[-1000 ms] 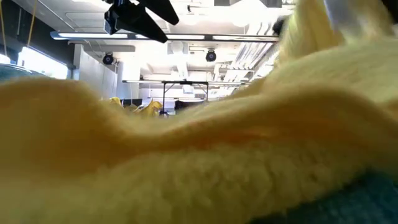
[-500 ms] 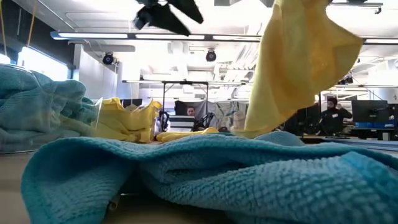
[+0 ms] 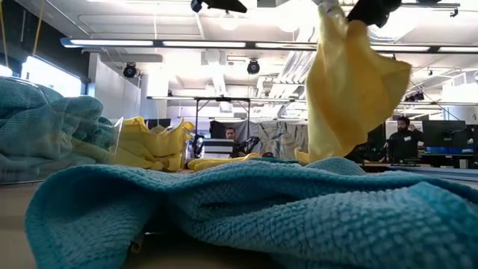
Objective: Sort microfiber towel by color & place in baskets
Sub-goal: Put the yellow microfiber cloth into the top transparent bin
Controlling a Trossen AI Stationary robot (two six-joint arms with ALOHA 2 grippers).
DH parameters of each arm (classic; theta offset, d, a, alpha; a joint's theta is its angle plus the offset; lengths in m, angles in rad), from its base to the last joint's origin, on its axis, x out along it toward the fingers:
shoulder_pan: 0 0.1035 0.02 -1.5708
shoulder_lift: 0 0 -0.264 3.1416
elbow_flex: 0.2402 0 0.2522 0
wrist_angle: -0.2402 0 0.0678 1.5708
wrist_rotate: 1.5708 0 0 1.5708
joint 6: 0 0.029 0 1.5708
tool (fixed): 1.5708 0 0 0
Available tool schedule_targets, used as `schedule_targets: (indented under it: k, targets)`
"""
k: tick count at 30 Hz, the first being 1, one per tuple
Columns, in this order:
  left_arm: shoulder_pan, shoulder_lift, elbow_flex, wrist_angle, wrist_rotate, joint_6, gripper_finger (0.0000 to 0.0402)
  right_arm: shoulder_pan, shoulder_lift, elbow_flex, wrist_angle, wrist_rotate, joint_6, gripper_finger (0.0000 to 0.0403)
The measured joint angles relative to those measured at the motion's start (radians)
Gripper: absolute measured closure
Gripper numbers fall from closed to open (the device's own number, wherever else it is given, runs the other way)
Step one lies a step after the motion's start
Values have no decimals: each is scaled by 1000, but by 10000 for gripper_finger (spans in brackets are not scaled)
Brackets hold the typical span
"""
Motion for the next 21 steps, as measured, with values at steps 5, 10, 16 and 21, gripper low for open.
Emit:
schedule_targets:
  k: [5,10,16,21]
  targets:
    - [86,1,35,-15,142,102,183,-92,34,0,93,-23,-14,403]
    - [173,2,38,-25,246,207,150,-193,74,0,220,-105,-31,403]
    - [222,2,38,-22,249,165,127,-276,157,0,333,-181,-26,403]
    - [241,5,38,-20,242,244,128,-315,230,0,423,-228,-47,403]
